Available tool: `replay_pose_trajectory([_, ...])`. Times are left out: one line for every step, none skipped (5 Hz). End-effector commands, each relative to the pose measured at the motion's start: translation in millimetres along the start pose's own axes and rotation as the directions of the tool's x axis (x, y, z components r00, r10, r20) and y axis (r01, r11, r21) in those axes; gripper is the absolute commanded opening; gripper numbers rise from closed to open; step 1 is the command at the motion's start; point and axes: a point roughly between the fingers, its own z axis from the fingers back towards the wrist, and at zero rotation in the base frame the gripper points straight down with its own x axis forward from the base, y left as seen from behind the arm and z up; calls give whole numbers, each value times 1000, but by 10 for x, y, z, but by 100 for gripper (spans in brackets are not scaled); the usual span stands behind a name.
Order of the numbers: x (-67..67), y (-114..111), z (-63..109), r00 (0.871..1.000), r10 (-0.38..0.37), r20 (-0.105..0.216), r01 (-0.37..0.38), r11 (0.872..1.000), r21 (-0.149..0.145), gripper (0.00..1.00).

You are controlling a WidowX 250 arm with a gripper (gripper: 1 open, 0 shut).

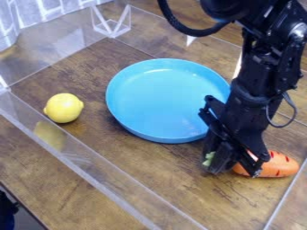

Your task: Move the carrot to the right side

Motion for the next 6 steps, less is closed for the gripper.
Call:
replay_pose_trajectory([177, -109, 215, 998, 20, 58, -20, 1000, -3, 100])
replay_pose_trajectory([286, -135, 270, 997, 57, 56, -57, 998, -5, 0])
replay_pose_trajectory([363, -177, 382, 994, 92, 63, -92, 996, 0, 0])
replay_pose_trajectory([281, -187, 432, 995, 82, 64, -83, 997, 6, 0])
replay_pose_trajectory([179, -187, 482, 995, 74, 63, -75, 997, 11, 0])
replay_pose_trajectory([135, -149, 382, 993, 105, 59, -106, 994, 10, 100])
